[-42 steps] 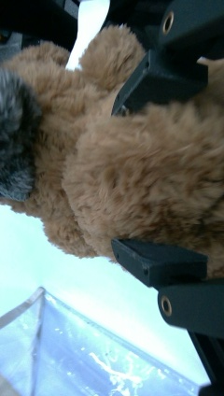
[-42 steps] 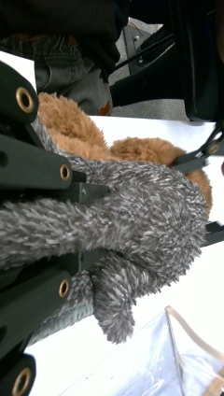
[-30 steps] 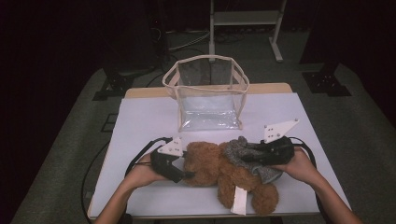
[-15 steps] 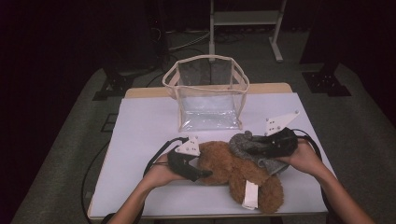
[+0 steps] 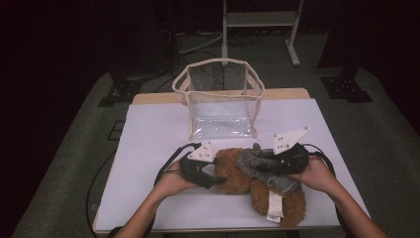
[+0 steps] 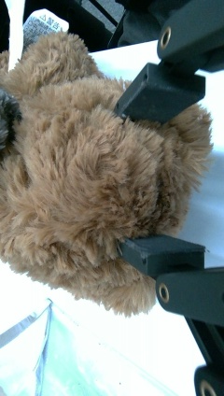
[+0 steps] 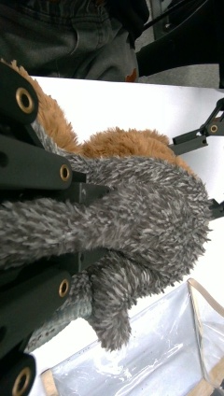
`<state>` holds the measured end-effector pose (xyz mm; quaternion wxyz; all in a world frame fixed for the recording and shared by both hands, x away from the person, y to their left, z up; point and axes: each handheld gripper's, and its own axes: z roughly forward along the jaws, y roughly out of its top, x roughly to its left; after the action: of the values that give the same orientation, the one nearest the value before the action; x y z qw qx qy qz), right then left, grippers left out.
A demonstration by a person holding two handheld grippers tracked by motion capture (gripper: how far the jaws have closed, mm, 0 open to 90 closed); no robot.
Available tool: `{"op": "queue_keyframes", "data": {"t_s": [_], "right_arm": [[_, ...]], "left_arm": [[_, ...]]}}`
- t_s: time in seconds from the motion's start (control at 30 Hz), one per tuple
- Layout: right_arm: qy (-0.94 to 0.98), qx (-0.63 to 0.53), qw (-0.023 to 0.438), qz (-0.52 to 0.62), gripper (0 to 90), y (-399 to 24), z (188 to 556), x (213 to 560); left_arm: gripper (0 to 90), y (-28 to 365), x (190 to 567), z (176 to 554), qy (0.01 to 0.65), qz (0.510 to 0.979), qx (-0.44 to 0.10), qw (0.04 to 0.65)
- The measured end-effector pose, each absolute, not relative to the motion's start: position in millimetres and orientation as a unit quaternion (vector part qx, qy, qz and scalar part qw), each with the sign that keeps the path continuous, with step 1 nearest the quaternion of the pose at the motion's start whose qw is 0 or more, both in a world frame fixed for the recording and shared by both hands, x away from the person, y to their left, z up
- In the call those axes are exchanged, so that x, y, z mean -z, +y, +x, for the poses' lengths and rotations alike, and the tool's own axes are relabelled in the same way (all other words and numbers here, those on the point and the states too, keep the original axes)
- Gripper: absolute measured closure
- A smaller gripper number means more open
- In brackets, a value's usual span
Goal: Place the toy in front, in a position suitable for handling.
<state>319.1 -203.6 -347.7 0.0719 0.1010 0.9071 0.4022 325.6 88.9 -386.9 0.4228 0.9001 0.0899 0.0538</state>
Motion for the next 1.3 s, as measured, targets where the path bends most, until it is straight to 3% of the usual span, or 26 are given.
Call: {"op": "queue_keyframes", "data": {"t_s": [0.53,0.83,1.3], "right_arm": [[0.904,-0.42,0.054,0.06,75.1,-164,323,344],[0.91,-0.403,0.052,0.078,75.1,-184,317,348],[0.908,-0.403,0.059,0.099,74.9,-178,347,333]], "left_arm": [[42.4,82,385,329,0.092,0.896,-0.043,0.432],[36.4,84,378,333,0.092,0.896,-0.059,0.43],[40.2,90,383,316,0.064,0.905,-0.056,0.417]]}}
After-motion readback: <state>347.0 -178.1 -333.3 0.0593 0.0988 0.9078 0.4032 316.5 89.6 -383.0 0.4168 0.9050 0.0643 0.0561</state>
